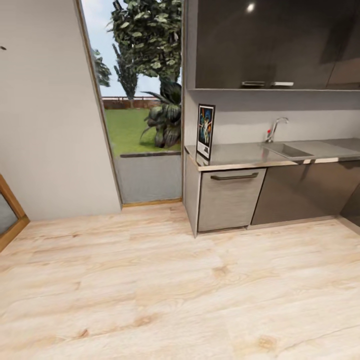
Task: Pick up the poster from the kitchen countertop and hang it on one of the wall nails in the kitchen.
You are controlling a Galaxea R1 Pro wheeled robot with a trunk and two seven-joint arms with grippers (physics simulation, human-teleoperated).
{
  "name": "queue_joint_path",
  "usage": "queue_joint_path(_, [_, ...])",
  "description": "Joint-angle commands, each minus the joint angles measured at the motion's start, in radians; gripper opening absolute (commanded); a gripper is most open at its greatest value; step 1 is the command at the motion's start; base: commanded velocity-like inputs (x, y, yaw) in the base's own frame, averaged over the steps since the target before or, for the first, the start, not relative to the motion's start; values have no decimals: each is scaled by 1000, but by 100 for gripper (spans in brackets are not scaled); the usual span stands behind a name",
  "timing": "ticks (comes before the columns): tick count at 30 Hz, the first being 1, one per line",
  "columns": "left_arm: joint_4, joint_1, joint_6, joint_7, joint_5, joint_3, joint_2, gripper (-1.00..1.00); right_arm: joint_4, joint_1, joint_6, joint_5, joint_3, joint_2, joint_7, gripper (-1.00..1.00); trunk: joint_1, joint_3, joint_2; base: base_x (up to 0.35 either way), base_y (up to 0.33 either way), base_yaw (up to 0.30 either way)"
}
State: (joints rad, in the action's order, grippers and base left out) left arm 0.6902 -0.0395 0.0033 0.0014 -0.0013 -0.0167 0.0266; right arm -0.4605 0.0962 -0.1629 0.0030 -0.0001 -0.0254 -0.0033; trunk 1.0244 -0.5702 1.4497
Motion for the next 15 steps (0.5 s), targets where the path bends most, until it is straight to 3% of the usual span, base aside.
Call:
queue_joint_path(1, [1,0,0,0,0,-2,1,100,-1,0,-3,-2,-2,-1,-1,100,1,-1,0,316,-104,4])
queue_joint_path(6, [0,0,0,0,0,-2,0,100,-17,0,-42,-3,-6,-4,-1,100,1,-1,0,320,-92,1])
queue_joint_path(7, [1,0,0,-1,0,-2,0,100,-119,0,-124,-1,-6,-12,-3,100,1,-1,0,322,-83,0])
queue_joint_path(10, [1,0,0,-1,0,-2,-1,100,-255,-2,-135,1,-4,-17,-4,100,1,-1,0,322,-61,0])
queue_joint_path(11, [1,0,0,-1,0,-2,-2,100,-404,-4,-97,3,-4,-19,-3,100,1,-1,0,324,-17,0])
queue_joint_path(12, [2,0,0,-1,0,-2,-2,100,-440,-4,-73,4,-3,-19,-3,100,1,-1,0,324,-14,0])
queue_joint_path(13, [2,0,0,-1,0,-2,-2,100,-547,-5,20,3,-3,-20,-2,100,1,-1,0,324,-7,0])
queue_joint_path(15, [2,0,0,-1,0,-2,-2,100,-618,-5,85,3,-3,-20,-2,100,1,-1,0,324,-5,0])
